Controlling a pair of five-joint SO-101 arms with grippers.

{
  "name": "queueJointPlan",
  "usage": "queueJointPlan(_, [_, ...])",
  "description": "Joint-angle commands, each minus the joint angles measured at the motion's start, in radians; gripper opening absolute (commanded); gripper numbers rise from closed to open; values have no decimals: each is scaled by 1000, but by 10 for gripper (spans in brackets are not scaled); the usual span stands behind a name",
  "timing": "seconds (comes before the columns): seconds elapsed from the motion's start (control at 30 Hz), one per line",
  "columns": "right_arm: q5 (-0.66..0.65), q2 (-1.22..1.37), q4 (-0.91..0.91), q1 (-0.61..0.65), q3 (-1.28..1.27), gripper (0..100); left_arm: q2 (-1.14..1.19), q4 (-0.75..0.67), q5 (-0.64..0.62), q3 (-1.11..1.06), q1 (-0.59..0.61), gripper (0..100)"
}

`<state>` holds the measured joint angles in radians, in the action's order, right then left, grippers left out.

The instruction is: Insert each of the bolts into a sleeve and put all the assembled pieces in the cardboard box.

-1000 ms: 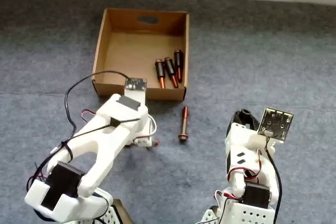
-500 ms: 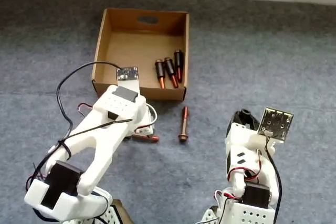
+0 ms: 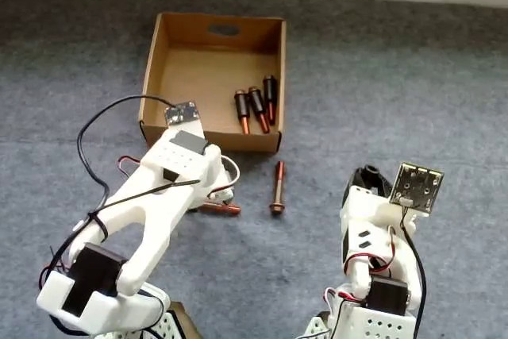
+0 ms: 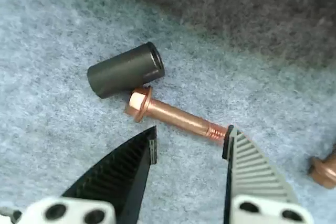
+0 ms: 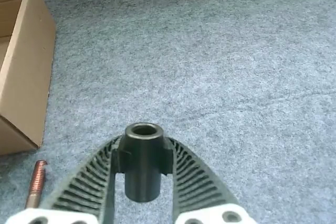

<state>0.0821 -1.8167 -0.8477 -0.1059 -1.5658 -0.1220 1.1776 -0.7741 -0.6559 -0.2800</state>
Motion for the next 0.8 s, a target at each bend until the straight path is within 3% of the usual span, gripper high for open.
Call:
queueJointPlan(0.0, [8,-10,-5,-5,2,6,-5,-3,-104,39,-5,228])
queueJointPlan(0.3, [8,-8,-5,-5,2,6,2,-63,-193,31,-4,228])
queueJointPlan(0.6, [8,-8,-5,-7,2,6,197,-64,-192,45,1,228])
queueJointPlan(0.77, [8,-8,-5,-7,2,6,193,-58,-158,79,-4,228])
